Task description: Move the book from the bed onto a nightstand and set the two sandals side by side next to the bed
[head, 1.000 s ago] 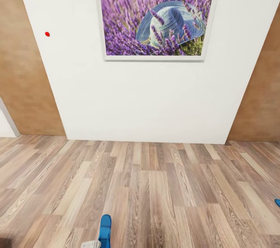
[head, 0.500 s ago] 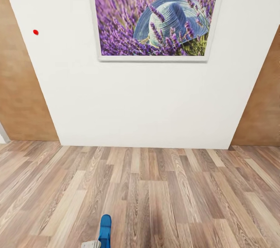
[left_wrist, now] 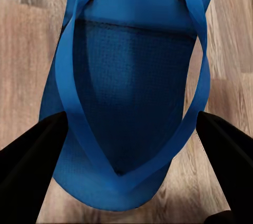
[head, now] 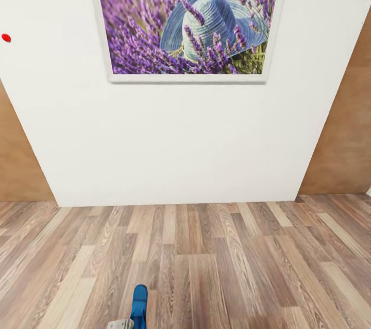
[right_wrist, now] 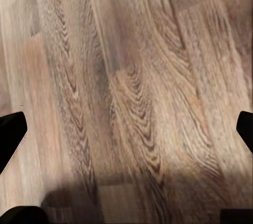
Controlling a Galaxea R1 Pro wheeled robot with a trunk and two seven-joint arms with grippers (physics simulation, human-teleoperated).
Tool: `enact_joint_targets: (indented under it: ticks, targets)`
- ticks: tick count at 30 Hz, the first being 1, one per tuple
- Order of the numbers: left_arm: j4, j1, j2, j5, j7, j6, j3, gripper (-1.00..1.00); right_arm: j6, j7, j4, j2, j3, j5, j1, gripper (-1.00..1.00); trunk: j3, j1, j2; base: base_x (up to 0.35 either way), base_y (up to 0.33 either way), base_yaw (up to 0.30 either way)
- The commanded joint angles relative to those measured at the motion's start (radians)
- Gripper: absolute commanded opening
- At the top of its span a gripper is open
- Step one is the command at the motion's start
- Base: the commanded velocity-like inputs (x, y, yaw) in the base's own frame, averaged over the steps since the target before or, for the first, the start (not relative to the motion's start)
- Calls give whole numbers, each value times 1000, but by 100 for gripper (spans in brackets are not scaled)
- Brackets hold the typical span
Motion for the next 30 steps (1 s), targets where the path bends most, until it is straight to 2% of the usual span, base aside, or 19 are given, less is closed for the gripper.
enact_joint_targets:
  ticks: [1,19,24,30]
  targets:
    - [1,-1,1,6,-2,-4,-4,-100,-1,4,2,0,0,-8,-1,100,-1,0,0,330,0,-210]
    - [1,-1,1,6,-2,-4,-4,-100,-1,4,2,1,0,-8,-1,100,-4,0,0,330,0,-279]
    - [1,-1,1,6,-2,-4,-4,-100,-1,4,2,1,0,-8,-1,100,-4,0,0,295,0,-82]
    - [1,-1,1,6,-2,-4,-4,-100,-1,4,2,1,0,-8,-1,100,-5,0,0,63,0,-85]
